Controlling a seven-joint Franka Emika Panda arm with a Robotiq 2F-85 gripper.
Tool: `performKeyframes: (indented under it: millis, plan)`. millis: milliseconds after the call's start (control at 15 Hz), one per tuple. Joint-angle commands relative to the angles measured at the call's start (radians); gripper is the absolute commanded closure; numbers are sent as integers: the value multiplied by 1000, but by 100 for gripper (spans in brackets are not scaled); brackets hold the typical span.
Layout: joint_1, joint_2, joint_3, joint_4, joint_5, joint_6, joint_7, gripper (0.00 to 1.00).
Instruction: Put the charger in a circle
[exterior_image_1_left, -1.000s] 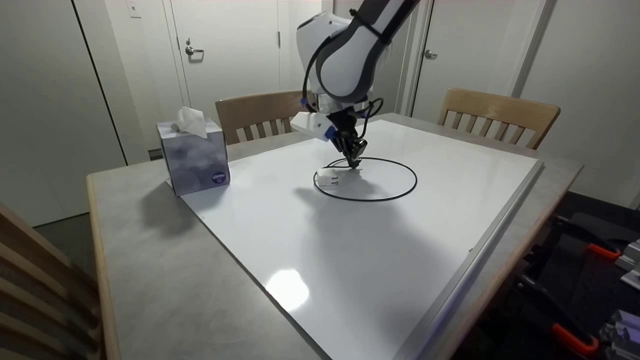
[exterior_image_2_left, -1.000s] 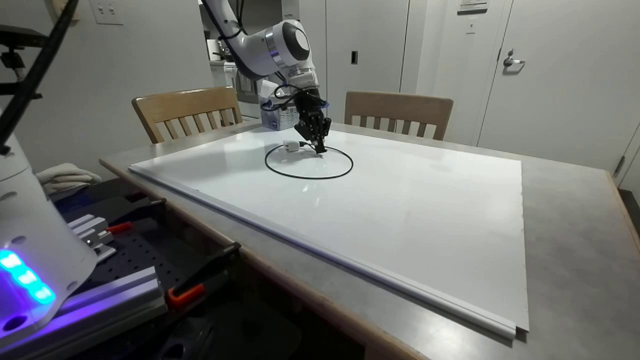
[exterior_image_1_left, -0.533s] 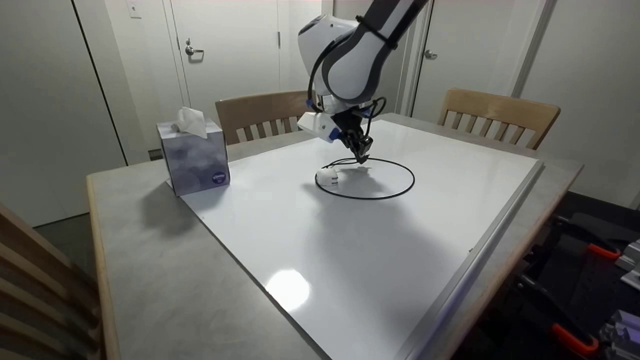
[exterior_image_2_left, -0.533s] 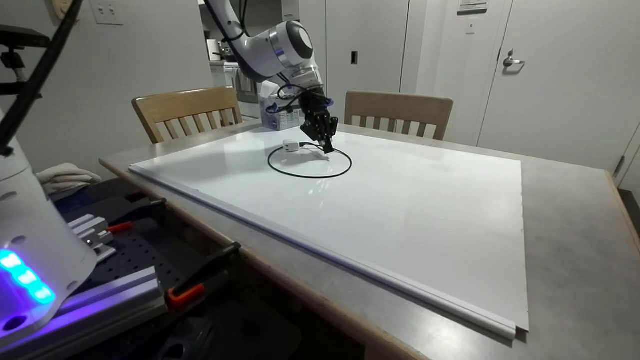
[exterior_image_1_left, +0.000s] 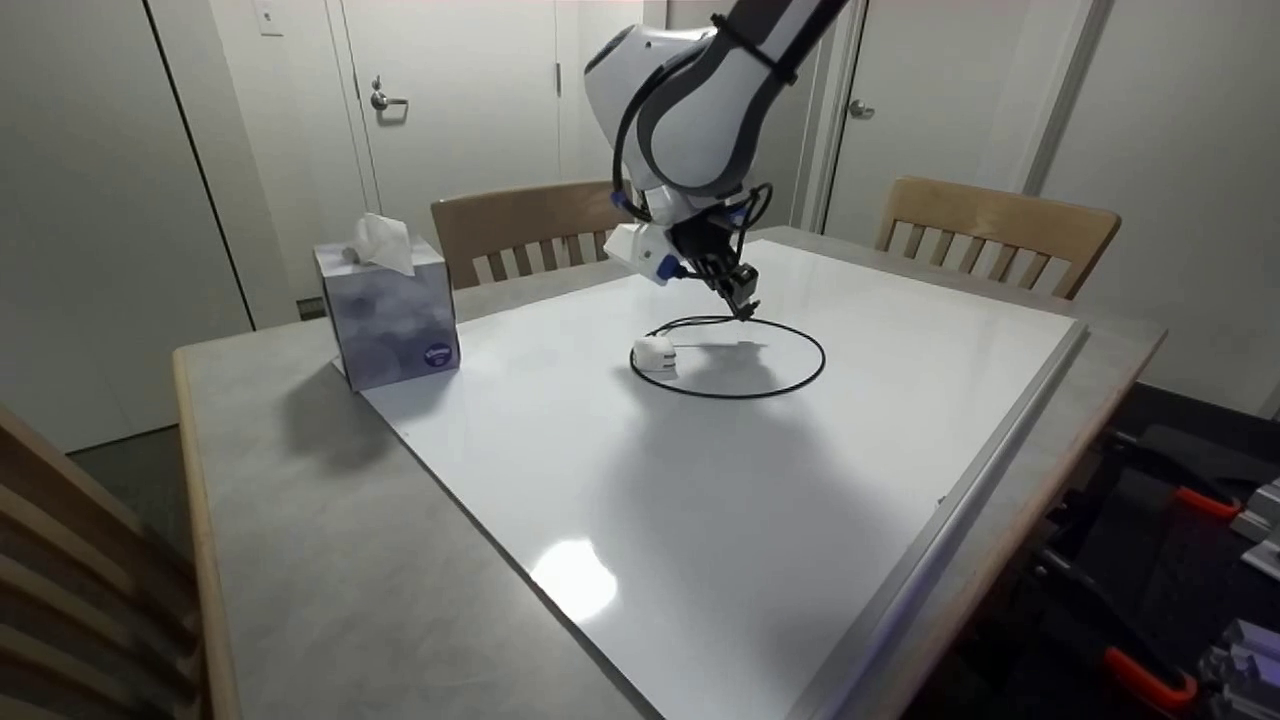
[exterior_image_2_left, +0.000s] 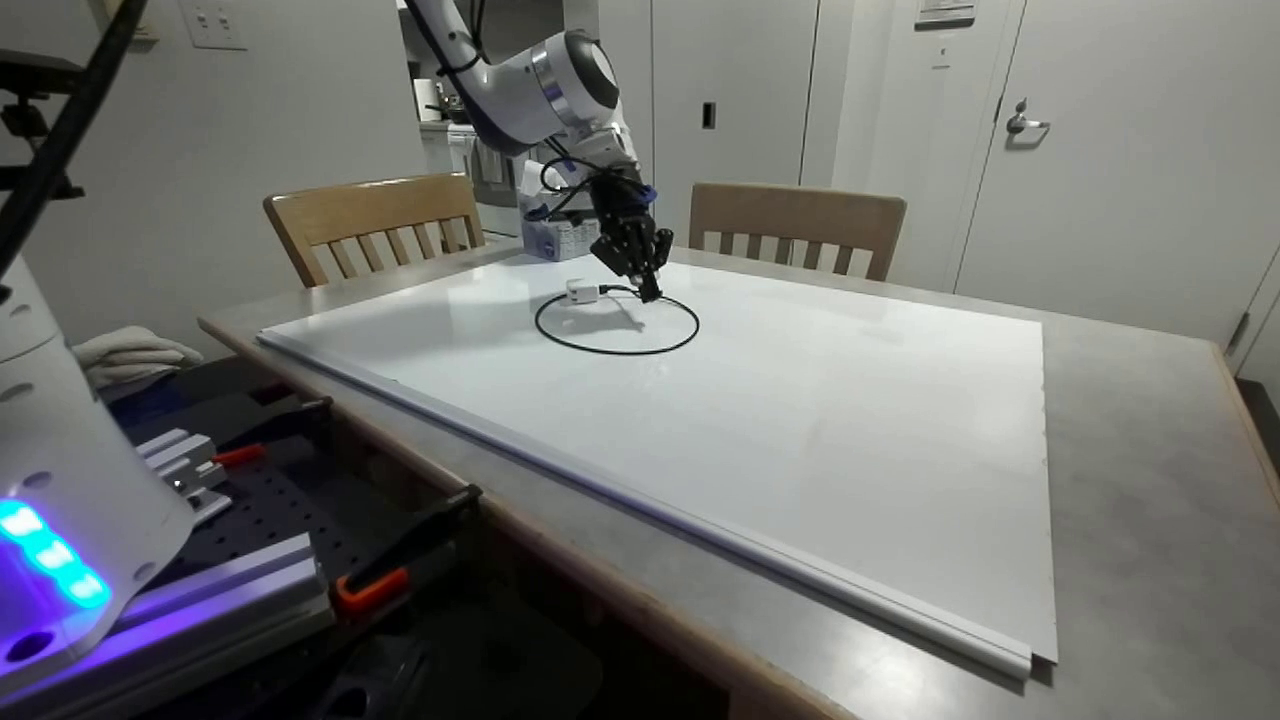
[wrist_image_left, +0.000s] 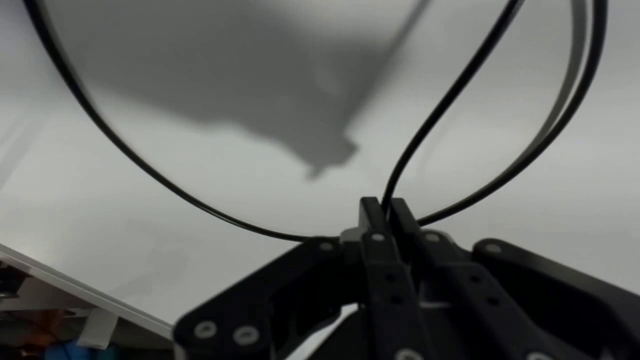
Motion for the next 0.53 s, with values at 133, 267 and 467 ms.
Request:
performKeyframes:
  millis: [133, 267, 467]
  plan:
    - [30, -100, 78, -54, -11, -173, 165, 98]
    - [30, -121, 122, -63, -3, -210, 226, 98]
    - [7, -88, 155, -21, -21, -215, 232, 93]
